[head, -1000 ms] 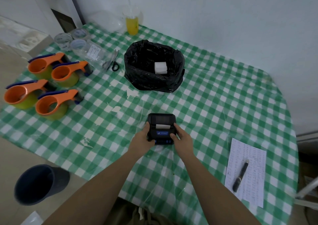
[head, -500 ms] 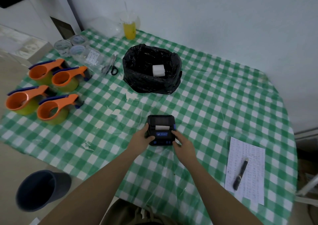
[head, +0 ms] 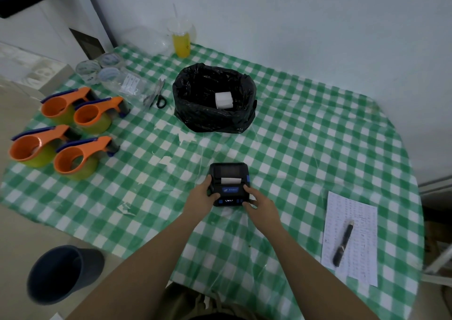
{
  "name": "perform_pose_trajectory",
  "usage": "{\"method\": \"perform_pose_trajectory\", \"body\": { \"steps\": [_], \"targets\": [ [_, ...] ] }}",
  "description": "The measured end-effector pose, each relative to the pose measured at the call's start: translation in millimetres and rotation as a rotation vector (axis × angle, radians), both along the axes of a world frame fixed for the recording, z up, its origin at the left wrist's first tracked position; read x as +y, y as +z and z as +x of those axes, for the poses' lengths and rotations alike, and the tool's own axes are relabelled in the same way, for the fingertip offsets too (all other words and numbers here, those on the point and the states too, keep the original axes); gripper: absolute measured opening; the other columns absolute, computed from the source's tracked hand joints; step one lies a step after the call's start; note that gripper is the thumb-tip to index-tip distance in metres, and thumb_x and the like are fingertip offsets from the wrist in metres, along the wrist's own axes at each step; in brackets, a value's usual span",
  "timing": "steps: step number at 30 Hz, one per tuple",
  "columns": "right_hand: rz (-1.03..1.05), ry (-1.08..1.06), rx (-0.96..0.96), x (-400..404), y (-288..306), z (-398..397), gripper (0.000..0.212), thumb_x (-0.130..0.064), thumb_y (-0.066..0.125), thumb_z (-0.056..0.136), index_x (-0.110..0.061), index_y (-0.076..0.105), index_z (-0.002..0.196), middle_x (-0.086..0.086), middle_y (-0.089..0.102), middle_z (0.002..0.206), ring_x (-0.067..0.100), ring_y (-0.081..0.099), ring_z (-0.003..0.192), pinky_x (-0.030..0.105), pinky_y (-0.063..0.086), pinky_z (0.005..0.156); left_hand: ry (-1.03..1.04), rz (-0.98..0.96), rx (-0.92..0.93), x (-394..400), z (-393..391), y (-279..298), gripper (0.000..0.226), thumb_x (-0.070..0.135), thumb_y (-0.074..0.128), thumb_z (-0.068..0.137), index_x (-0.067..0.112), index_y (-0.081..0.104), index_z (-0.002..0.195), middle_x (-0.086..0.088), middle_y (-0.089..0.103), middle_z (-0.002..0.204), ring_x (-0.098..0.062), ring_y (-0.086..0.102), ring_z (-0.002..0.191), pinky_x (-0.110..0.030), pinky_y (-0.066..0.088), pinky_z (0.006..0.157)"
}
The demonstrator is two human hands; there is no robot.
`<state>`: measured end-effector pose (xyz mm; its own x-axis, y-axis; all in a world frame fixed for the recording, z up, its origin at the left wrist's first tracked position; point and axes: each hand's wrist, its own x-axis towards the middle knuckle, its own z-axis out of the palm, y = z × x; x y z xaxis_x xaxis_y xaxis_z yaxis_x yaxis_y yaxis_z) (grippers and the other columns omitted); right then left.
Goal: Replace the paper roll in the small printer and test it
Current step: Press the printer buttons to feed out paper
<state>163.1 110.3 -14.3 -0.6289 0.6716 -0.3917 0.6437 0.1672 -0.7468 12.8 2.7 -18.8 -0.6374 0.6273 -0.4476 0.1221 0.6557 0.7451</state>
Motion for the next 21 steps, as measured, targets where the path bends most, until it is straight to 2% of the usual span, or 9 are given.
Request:
{"method": "perform_pose_trajectory", "body": {
  "steps": [9, 15, 21],
  "targets": [
    [0.012, -0.023, -0.008, -1, -2, -2, 0.047, -0.016, 0.062, 0.088, -0.028, 0.048, 0.132, 0.003, 0.06, 0.13, 0.019, 0.062, 0.11, 0.039, 0.053, 0.091, -0.022, -0.018, 0.019, 1, 0, -1, 0.068, 0.012, 0.059, 0.087, 0.012, 0.024, 0.145, -0.014, 0.048, 0.142, -0.028, 0.049, 0.127, -0.037, 0.042, 0.103],
    [0.056, -0.019, -0.077, 1, -5, -9, 0.043, -0.018, 0.062, 0.088, -0.027, 0.051, 0.129, 0.008, 0.069, 0.114, 0.021, 0.067, 0.09, 0.032, 0.054, 0.074, -0.028, -0.031, 0.024, 1, 0, 0, 0.069, 0.012, 0.059, 0.087, 0.012, 0.022, 0.145, -0.015, 0.048, 0.142, -0.028, 0.048, 0.128, -0.037, 0.041, 0.102],
    [0.036, -0.061, -0.066, 0, -3, -12, 0.042, -0.014, 0.063, 0.086, -0.023, 0.054, 0.127, 0.01, 0.067, 0.117, 0.023, 0.068, 0.089, 0.039, 0.055, 0.08, -0.037, -0.03, 0.022, 0, -1, -1, 0.068, 0.012, 0.059, 0.087, 0.012, 0.022, 0.144, -0.015, 0.049, 0.141, -0.028, 0.048, 0.128, -0.038, 0.041, 0.104]
  ]
}}
